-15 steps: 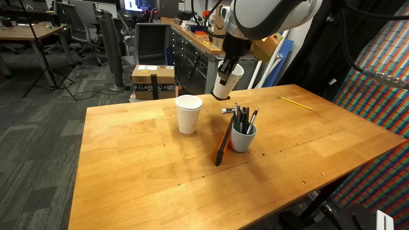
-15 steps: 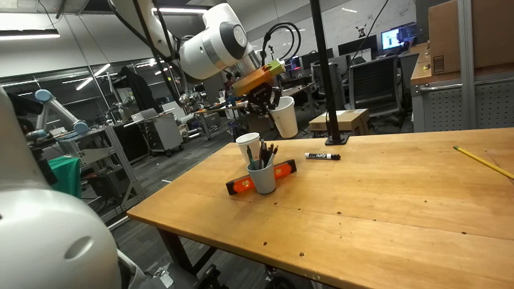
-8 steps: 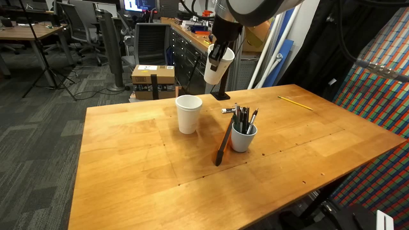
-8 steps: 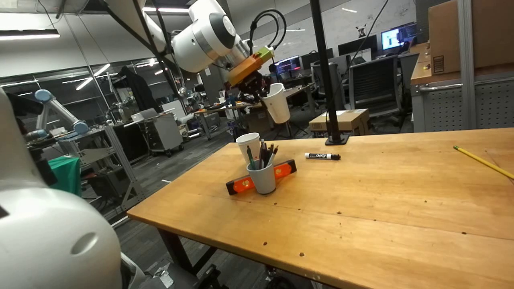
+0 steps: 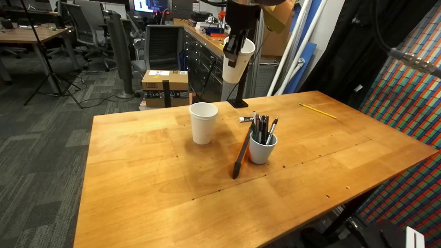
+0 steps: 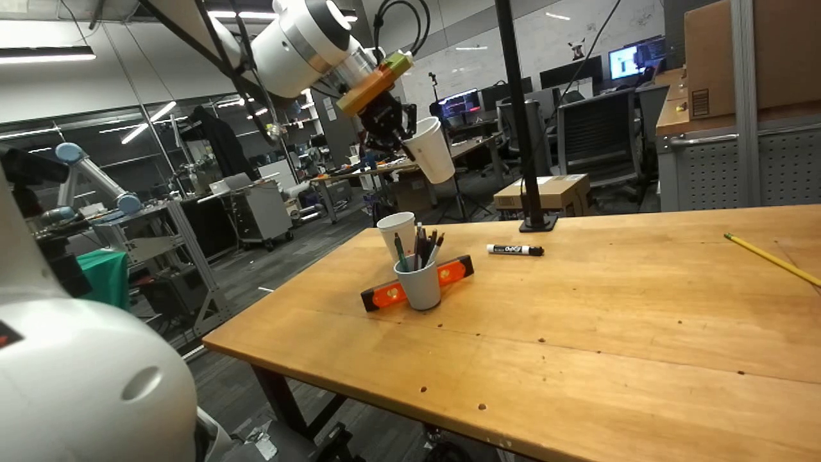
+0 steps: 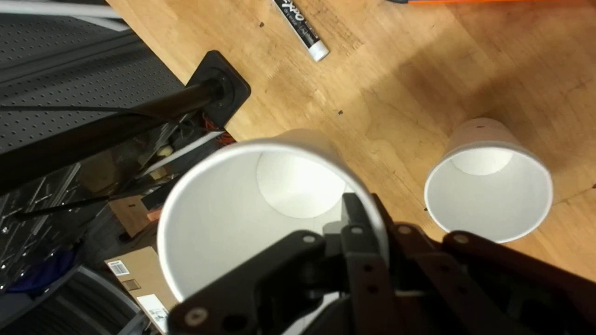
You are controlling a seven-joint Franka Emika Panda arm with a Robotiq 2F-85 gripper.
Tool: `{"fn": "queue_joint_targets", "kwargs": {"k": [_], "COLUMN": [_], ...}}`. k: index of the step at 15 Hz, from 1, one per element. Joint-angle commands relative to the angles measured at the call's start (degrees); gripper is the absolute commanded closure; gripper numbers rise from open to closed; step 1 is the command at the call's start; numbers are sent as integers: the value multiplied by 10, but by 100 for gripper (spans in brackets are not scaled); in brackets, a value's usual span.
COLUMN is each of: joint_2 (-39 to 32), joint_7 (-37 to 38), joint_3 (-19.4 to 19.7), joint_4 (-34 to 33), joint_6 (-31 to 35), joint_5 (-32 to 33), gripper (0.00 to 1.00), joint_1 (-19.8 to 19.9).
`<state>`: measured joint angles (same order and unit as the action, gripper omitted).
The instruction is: Stack the white cups together then put the marker in the stacked cups.
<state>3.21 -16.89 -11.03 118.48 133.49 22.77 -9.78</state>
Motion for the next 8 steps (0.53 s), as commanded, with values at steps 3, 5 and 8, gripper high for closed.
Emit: {"fn": "queue_joint_targets", "kwargs": {"k": [3, 5, 8], "joint_2": [17, 15, 11], "joint_7": [49, 62, 70], "joint_3": [-25, -32, -35], "joint_4": [-44, -57, -70], "joint_6": [-117, -147, -178], "joint_5": [-8, -19, -54], "gripper": [95, 95, 95], "joint_1": [-23, -29, -36]}}
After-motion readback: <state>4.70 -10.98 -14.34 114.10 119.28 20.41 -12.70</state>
